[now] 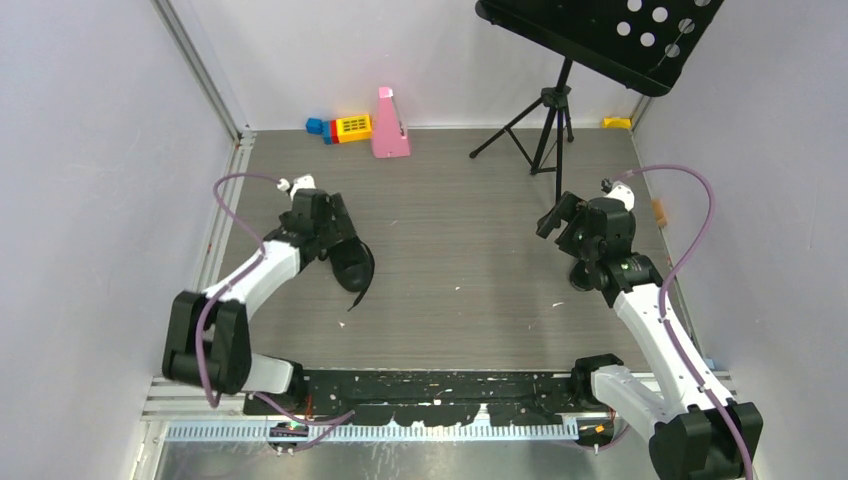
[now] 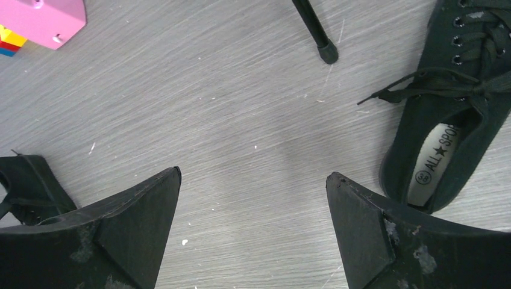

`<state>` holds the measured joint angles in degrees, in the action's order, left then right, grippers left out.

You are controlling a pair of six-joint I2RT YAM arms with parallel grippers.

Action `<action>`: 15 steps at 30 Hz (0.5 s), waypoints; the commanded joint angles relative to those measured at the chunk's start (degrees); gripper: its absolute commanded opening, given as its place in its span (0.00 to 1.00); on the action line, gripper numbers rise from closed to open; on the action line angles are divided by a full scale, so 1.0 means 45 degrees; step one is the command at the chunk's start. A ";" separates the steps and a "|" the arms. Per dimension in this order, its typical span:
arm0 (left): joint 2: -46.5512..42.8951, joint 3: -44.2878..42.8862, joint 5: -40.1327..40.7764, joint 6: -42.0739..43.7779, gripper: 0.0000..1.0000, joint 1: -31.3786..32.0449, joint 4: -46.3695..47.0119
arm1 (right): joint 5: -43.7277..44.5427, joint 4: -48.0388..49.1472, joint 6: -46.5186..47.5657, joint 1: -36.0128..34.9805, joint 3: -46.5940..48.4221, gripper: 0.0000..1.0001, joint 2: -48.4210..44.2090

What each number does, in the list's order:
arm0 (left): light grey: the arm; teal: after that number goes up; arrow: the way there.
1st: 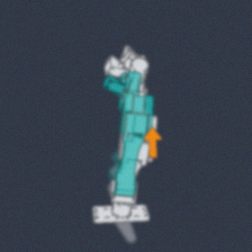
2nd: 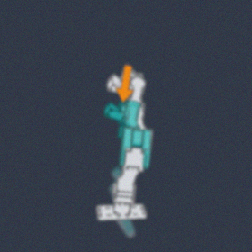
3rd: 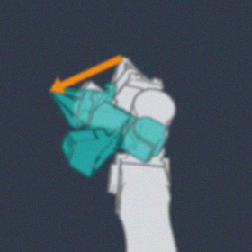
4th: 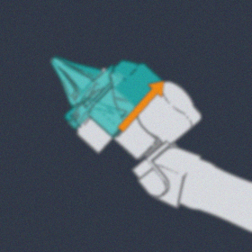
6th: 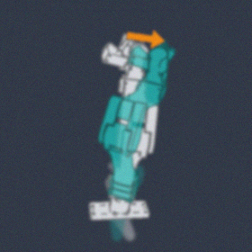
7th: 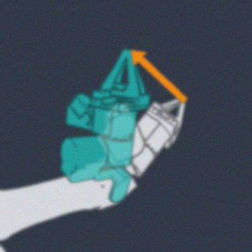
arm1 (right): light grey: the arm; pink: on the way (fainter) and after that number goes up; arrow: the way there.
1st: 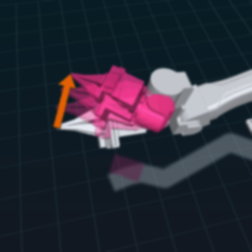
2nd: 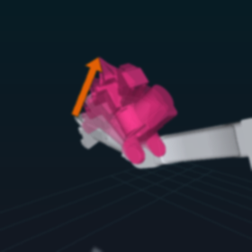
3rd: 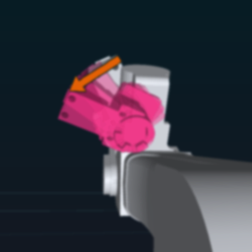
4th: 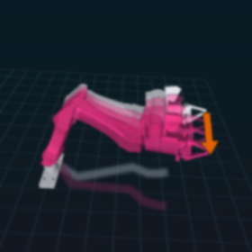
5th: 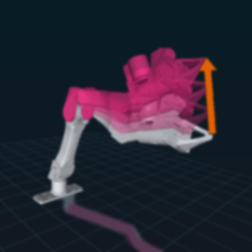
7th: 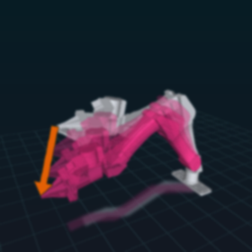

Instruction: Tie the shoes

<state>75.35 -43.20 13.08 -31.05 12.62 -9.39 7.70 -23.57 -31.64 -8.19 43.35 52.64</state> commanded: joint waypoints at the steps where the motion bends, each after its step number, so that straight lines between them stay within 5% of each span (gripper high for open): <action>1: 0.1860 -0.2147 0.0443 0.0372 0.98 0.0047 -0.1182 | -0.0611 0.0818 -0.0054 -0.0017 0.0742 0.96 0.0059; 4: 0.3239 -0.3184 0.0402 0.0494 0.81 0.0037 -0.1806 | -0.0870 0.0920 -0.0117 -0.0017 0.0623 0.96 0.0095; 13: 0.3954 -0.3829 -0.1256 0.1155 0.05 0.0322 -0.1864 | -0.1176 0.0818 0.0072 -0.0018 0.0593 0.93 0.0209; 15: 0.3702 -0.3893 -0.1554 0.1466 0.00 0.0634 -0.1856 | -0.1424 0.0836 0.0077 -0.0017 0.0636 0.91 0.0347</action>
<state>93.84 -58.39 10.76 -27.51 12.99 -16.10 3.73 -21.82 -31.66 -8.19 44.10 53.30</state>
